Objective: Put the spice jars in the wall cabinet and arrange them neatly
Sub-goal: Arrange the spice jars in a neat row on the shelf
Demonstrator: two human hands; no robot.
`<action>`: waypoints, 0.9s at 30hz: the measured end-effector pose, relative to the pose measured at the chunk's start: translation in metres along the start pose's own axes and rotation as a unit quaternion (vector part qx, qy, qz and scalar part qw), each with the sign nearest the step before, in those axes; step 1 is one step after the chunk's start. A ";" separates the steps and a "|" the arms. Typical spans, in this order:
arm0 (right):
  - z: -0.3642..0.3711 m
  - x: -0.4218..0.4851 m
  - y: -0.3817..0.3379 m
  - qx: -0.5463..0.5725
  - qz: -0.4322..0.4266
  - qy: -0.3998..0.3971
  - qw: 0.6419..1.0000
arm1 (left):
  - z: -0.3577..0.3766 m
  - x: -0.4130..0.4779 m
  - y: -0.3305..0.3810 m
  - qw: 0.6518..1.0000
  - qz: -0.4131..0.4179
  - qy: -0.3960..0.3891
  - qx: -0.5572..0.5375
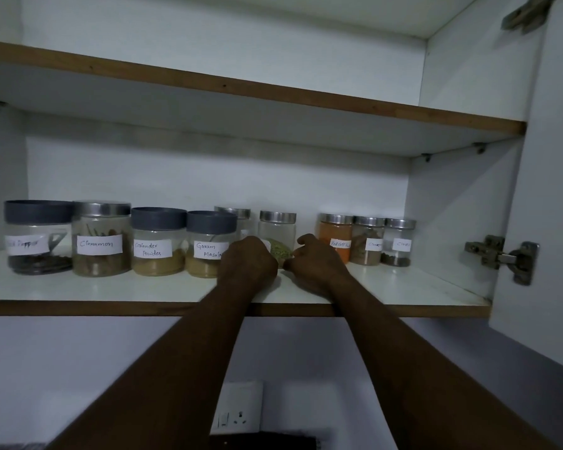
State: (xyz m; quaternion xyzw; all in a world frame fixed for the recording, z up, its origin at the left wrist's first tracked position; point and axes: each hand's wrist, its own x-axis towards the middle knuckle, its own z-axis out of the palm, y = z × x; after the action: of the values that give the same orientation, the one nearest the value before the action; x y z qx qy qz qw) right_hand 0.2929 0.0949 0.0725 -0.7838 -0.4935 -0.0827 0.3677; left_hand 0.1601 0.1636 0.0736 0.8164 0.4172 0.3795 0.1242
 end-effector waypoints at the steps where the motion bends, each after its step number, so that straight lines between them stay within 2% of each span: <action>1: 0.000 0.001 0.000 -0.004 0.001 -0.002 1.000 | 0.001 0.002 0.001 1.000 0.010 -0.021 0.010; 4: 0.001 0.003 0.002 -0.006 0.003 -0.007 1.000 | 0.005 0.008 0.005 0.996 0.040 -0.068 0.045; 11: -0.004 0.004 0.010 0.059 0.055 0.024 0.996 | 0.014 0.012 0.011 0.993 0.090 -0.074 0.032; 14: -0.007 0.006 0.009 0.034 0.080 0.015 0.996 | 0.016 0.014 0.012 0.991 0.105 -0.077 0.028; 18: -0.003 0.002 0.007 -0.010 0.037 0.037 0.999 | 0.019 0.018 0.008 0.992 0.094 -0.078 0.031; 22: -0.006 -0.003 0.009 0.053 0.048 0.096 0.993 | 0.019 0.024 0.010 0.988 0.052 -0.124 0.075; 27: -0.006 -0.004 0.009 0.065 0.034 0.087 0.994 | 0.022 0.037 0.017 0.982 0.057 -0.170 0.061</action>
State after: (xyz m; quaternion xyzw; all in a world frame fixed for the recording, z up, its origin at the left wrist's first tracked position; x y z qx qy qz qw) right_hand 0.2997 0.0856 0.0708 -0.7644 -0.4375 -0.1057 0.4617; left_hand 0.1997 0.1848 0.0864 0.8976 0.3649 0.2155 0.1214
